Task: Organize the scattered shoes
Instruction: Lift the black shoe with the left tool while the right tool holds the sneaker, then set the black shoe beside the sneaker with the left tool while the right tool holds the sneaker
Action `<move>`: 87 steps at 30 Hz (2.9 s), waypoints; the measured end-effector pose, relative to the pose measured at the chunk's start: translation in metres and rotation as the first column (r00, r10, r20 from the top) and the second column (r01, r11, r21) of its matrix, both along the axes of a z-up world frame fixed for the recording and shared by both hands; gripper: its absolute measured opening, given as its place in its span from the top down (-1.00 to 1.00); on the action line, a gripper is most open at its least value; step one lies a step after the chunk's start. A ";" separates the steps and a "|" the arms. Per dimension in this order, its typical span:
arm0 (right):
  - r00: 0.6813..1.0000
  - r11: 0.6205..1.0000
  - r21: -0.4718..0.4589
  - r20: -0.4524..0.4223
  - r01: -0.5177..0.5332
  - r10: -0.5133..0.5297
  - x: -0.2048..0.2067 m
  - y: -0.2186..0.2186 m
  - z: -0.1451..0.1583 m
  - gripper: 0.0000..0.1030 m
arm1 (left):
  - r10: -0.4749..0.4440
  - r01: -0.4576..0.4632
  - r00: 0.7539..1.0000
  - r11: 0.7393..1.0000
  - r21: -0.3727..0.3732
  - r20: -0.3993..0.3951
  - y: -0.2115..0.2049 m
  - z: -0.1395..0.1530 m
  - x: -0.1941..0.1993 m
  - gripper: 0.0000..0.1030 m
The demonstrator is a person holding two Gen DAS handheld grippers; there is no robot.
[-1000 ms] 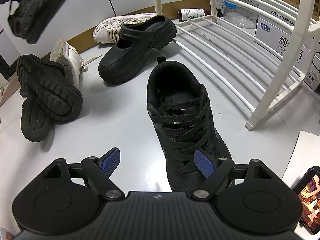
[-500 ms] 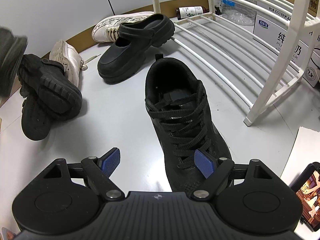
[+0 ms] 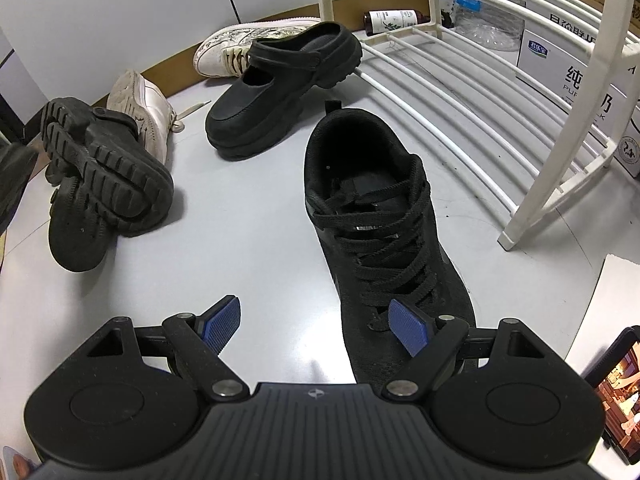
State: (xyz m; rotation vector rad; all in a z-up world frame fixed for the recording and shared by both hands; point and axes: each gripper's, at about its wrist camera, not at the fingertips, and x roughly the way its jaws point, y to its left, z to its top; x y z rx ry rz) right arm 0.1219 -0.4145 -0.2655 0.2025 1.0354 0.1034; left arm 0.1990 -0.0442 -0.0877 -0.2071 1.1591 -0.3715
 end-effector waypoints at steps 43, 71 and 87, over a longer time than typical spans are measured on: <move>0.997 0.998 -0.041 -0.067 -0.037 0.035 -0.026 -0.013 -0.013 -0.66 | -0.046 0.030 0.984 0.995 -0.094 -0.173 -0.074 -0.164 -0.043 0.96; 0.966 0.970 0.003 -0.091 -0.243 0.243 -0.036 0.021 -0.019 -0.74 | -0.157 0.147 0.974 0.986 -0.072 -0.163 -0.108 -0.167 -0.044 0.24; 0.923 0.927 0.002 -0.090 -0.375 0.373 -0.035 0.062 -0.019 -0.74 | -0.092 0.093 0.995 0.996 0.010 -0.024 -0.039 -0.133 -0.039 -0.48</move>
